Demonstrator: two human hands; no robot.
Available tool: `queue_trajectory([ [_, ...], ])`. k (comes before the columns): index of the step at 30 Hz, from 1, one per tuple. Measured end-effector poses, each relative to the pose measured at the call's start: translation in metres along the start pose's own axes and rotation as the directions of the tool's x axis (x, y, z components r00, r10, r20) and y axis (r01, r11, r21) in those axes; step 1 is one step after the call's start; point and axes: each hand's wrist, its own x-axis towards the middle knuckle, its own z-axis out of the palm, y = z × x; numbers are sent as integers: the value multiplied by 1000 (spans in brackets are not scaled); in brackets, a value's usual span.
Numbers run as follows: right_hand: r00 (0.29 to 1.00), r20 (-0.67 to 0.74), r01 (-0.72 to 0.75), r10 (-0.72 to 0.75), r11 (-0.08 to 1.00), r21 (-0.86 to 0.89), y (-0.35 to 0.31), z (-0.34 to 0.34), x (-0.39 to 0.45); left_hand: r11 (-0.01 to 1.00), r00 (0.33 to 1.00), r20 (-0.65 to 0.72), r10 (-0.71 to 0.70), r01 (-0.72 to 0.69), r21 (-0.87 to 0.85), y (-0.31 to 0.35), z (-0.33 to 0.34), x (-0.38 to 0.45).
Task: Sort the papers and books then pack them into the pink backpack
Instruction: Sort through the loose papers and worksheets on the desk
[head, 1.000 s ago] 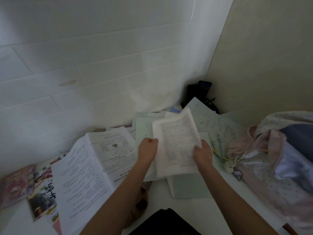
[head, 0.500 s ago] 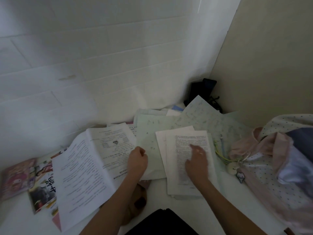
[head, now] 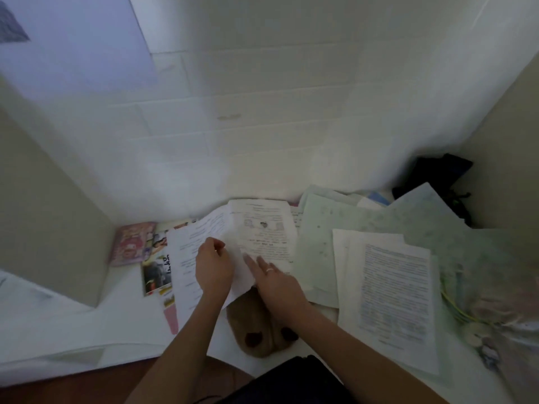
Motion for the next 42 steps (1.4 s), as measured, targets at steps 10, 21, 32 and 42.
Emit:
queue_trajectory([
  [10, 863, -219, -9, 456, 447, 895, 6, -32, 4, 727, 752, 398, -525, 640, -250, -13, -20, 15],
  [21, 923, -196, -290, 331, 933, 213, 20, -32, 1, 526, 836, 414, -359, 548, -650, 32, -50, 37],
  [32, 806, 416, -376, 422, -178, 909, -15, -41, 9, 900, 826, 557, -81, 301, -314, 55, -15, 17],
  [42, 609, 235, -327, 758, -31, 945, 7, -47, -6, 793, 852, 437, -287, 467, -390, 30, -3, 13],
])
